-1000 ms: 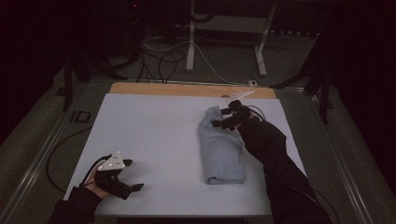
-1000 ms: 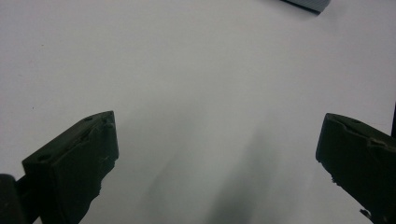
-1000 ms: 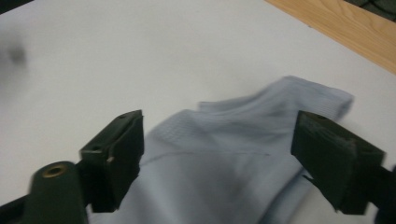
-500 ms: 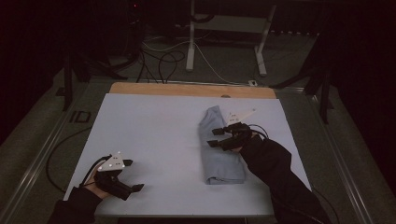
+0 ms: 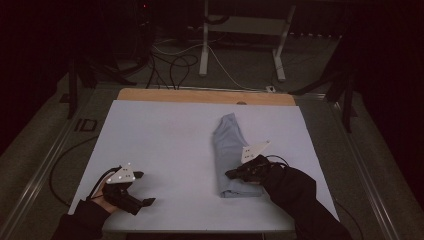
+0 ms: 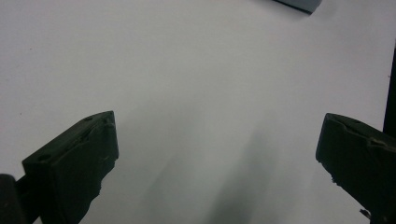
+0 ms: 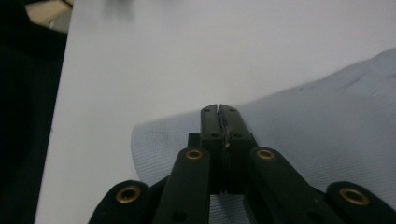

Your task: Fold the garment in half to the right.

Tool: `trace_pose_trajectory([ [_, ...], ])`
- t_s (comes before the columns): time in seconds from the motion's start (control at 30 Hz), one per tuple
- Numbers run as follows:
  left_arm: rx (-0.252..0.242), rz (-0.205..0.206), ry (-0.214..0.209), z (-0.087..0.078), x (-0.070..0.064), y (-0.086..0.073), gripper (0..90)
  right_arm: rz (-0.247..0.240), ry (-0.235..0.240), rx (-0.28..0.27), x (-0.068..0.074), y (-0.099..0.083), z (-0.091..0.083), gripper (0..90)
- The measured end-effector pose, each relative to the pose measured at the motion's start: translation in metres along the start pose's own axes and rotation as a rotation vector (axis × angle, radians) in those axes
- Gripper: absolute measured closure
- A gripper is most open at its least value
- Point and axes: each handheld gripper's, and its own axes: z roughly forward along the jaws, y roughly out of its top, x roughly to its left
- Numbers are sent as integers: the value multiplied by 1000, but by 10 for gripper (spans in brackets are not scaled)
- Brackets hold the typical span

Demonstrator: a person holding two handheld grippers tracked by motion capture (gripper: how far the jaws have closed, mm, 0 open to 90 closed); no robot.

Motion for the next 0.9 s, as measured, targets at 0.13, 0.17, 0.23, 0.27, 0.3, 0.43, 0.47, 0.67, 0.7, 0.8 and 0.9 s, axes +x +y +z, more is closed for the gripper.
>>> trace_pose_trajectory([
  [0.13, 3, -1, -1, 0, 1, -1, 3, -4, 30, 24, -3, -6, 6, 900],
  [0.17, 2, -2, -2, 0, 0, -1, 3, -5, 38, 31, -3, -7, 8, 900],
  [0.23, 7, 6, -3, 0, 0, -1, 3, -4, 56, 60, -3, -12, 13, 900],
  [0.27, 6, 7, -4, 0, 0, -1, 3, -4, 60, 72, -2, -15, 14, 900],
  [0.3, 4, 5, -3, -1, 0, -1, 3, 0, 66, 80, -1, -18, 16, 900],
  [0.43, 6, 7, -4, 0, 0, -1, 3, 7, 82, 70, 0, -25, 15, 900],
  [0.47, 8, 7, -3, 0, 0, -1, 3, 5, 88, 75, 1, -25, 14, 900],
  [0.67, 6, 6, -3, 0, 0, 0, 3, -27, 119, 78, 9, -28, 13, 900],
  [0.7, 6, 6, -4, 0, 0, 0, 3, -17, 122, 81, 9, -28, 12, 900],
  [0.8, 12, 9, -6, 1, 0, -1, 3, -19, 133, 78, 10, -30, 12, 900],
  [0.9, 8, 7, -5, 0, 0, -1, 3, -24, 140, 78, 11, -31, 12, 900],
])
